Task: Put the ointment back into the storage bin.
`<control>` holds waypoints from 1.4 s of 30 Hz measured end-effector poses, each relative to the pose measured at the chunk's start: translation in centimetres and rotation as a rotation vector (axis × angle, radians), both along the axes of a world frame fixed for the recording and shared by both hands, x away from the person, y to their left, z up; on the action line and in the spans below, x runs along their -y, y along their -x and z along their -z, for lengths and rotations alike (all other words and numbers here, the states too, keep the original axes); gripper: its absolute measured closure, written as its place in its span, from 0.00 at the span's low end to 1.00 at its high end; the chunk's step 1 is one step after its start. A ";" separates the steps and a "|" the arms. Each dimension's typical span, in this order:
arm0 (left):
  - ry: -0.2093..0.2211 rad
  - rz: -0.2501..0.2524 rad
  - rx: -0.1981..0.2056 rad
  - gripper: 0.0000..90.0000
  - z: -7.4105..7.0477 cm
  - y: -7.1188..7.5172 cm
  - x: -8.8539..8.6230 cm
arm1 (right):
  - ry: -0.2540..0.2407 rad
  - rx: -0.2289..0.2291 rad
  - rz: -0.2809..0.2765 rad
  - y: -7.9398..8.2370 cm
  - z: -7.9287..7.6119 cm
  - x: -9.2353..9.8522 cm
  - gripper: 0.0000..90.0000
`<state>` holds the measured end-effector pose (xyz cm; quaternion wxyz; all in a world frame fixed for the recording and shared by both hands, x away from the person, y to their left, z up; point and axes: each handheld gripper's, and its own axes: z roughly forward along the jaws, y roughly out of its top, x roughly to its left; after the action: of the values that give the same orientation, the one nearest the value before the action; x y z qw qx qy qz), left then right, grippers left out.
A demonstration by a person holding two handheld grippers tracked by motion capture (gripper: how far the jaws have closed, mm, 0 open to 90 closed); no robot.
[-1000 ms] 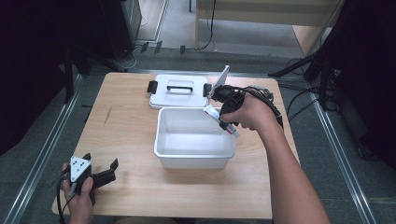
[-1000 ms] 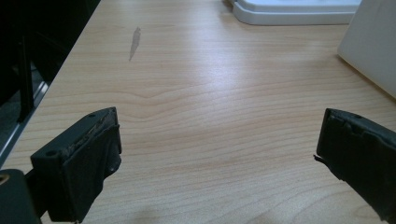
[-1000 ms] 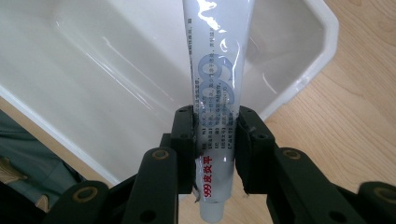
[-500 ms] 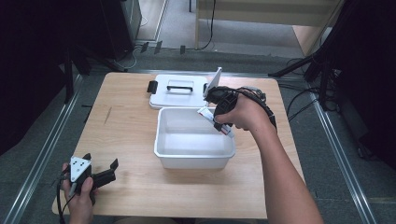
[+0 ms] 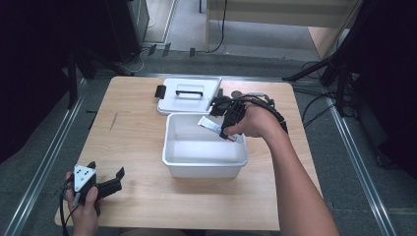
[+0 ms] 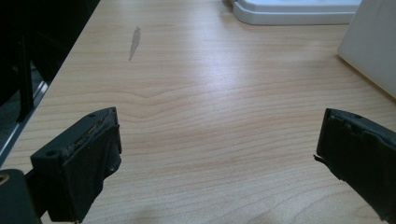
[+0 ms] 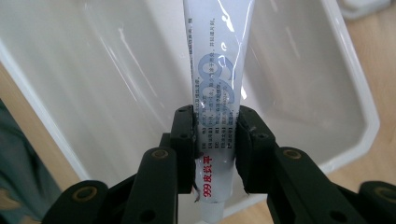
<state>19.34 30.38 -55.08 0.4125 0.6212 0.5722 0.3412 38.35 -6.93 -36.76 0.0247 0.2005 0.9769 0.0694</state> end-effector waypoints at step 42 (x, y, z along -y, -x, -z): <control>0.000 -0.002 -0.001 0.01 0.0 0.0 0.0 | -0.006 0.023 -0.265 0.9 2.3 0.7 0.80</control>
<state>19.35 30.37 -55.08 0.4118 0.6210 0.5731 0.3412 37.44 -7.59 -39.08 0.0258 0.0687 0.9943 0.0774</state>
